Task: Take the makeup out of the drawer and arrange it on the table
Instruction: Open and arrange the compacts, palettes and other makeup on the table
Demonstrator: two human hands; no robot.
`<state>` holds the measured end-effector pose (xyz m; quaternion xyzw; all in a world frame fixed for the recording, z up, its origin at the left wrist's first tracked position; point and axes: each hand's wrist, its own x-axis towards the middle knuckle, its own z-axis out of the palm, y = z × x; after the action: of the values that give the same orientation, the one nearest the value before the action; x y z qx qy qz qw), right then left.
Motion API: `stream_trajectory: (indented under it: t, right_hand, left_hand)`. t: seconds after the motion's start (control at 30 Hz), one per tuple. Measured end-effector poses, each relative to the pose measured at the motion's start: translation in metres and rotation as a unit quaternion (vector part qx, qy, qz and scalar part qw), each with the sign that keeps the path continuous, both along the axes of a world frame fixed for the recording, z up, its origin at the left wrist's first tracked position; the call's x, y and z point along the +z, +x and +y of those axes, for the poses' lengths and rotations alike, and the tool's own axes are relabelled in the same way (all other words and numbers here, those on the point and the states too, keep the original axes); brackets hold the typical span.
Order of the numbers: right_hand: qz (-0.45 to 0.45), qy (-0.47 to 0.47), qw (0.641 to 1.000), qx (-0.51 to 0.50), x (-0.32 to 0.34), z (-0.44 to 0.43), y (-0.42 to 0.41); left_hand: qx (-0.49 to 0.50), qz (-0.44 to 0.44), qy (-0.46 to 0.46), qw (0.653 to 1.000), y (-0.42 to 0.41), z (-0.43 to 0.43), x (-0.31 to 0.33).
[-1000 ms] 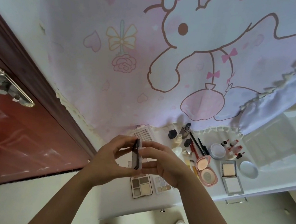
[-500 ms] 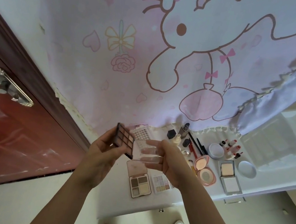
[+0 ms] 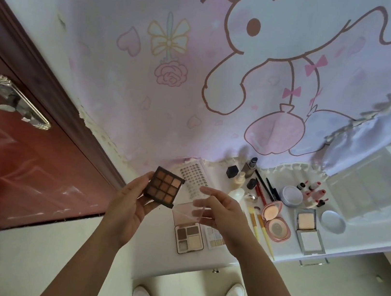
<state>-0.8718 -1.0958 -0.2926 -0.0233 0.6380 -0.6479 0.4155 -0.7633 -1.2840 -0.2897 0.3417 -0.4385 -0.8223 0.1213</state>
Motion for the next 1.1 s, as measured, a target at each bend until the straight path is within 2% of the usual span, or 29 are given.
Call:
stream_trajectory:
  t: [0.1, 0.23, 0.3, 0.43, 0.53, 0.67, 0.77, 0.83, 0.93, 1.1]
  right_hand:
    - [0.057, 0.053, 0.996, 0.045, -0.009, -0.003, -0.002]
    - [0.128, 0.104, 0.976, 0.140, -0.021, -0.018, -0.014]
    - [0.146, 0.110, 0.972, 0.147, -0.028, -0.032, -0.017]
    - [0.119, 0.113, 0.982, 0.096, -0.048, -0.060, -0.010]
    - [0.112, 0.141, 0.979, 0.092, -0.067, -0.070, 0.004]
    - [0.118, 0.225, 0.960, 0.116, -0.090, -0.064, 0.024]
    - [0.086, 0.272, 0.940, 0.186, -0.119, -0.052, 0.044]
    - [0.065, 0.286, 0.926, 0.238, -0.137, -0.047, 0.058]
    - [0.036, 0.277, 0.927, 0.248, -0.151, -0.045, 0.072]
    - [0.073, 0.296, 0.917, 0.258, -0.162, -0.045, 0.081]
  left_hand:
    - [-0.012, -0.061, -0.026, 0.998, 0.009, -0.003, -0.015]
    - [-0.067, -0.137, -0.106, 0.983, 0.026, -0.003, -0.041]
    - [-0.078, -0.159, -0.106, 0.978, 0.037, -0.003, -0.056]
    - [-0.057, -0.185, -0.042, 0.980, 0.058, 0.002, -0.085]
    - [-0.027, -0.191, -0.058, 0.980, 0.069, 0.011, -0.103]
    - [0.025, -0.209, -0.035, 0.977, 0.080, 0.015, -0.131]
    - [0.039, -0.233, -0.016, 0.972, 0.086, 0.016, -0.148]
    - [0.046, -0.253, -0.021, 0.966, 0.084, 0.018, -0.155]
    - [0.038, -0.278, -0.035, 0.959, 0.076, 0.019, -0.165]
    - [-0.007, -0.330, -0.102, 0.938, 0.065, 0.013, -0.187]
